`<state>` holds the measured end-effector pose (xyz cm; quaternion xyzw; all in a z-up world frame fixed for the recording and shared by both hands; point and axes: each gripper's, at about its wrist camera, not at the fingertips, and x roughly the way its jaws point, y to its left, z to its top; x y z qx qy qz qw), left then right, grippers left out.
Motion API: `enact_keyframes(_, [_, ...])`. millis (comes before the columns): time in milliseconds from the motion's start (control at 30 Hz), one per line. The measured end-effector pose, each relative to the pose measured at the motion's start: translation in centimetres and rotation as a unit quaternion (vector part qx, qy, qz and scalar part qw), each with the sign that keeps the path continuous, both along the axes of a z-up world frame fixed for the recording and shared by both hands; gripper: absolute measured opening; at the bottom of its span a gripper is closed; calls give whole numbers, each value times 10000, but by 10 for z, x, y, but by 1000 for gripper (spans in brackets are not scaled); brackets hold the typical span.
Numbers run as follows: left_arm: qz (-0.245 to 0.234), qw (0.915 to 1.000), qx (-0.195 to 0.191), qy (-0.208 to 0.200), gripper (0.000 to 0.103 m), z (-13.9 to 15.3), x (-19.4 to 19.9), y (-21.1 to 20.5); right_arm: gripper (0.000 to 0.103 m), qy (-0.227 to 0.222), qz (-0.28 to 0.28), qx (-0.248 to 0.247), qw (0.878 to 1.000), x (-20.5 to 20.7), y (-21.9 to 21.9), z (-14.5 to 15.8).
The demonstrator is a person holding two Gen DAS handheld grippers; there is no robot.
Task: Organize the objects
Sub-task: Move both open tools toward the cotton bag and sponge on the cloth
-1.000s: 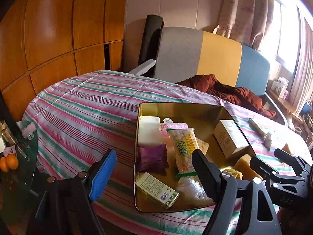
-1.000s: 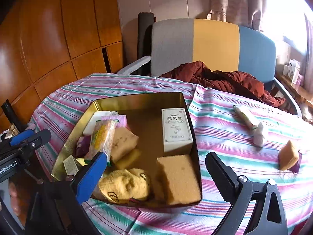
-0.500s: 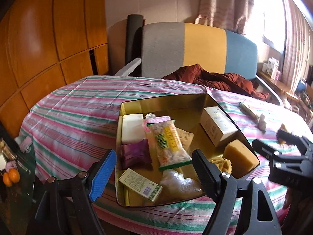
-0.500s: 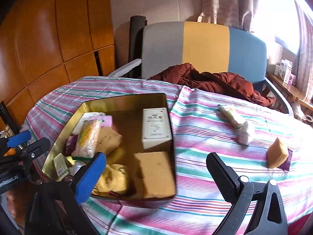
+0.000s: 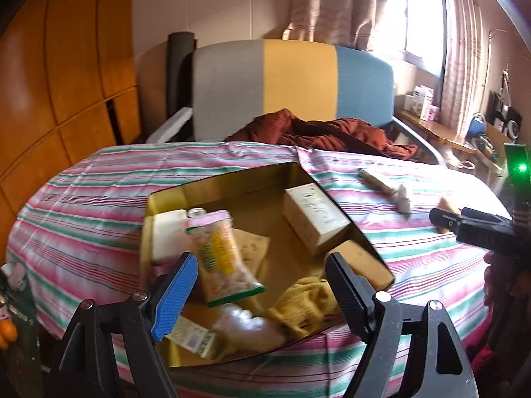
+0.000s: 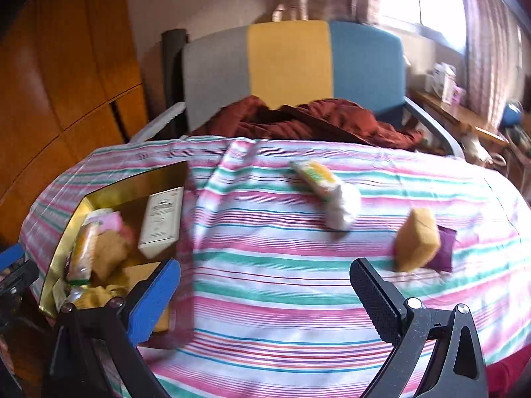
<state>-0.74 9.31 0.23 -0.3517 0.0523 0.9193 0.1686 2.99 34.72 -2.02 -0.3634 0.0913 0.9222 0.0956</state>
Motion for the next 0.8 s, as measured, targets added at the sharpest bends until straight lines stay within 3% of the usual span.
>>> enact_keyframes(167, [-199, 9996, 118, -133, 81, 3, -8, 14, 103, -95, -660, -295, 9973, 11, 59, 0])
enact_keyframes(367, [-528, 9985, 86, -136, 81, 12, -15, 38, 103, 53, -1505, -230, 9883, 27, 132, 12])
enact_keyframes(533, [-885, 9960, -21, -143, 81, 21, -24, 74, 103, 360, -2349, -455, 9703, 47, 190, 7])
enact_keyframes(667, [-1220, 9920, -9, -315, 81, 23, -33, 109, 103, 310, -2943, -987, 9501, 64, 222, -8])
enact_keyframes(800, [-1519, 9865, -64, -602, 81, 15, -47, 155, 103, 509, -3044, -1287, 9424, 69, 230, -6])
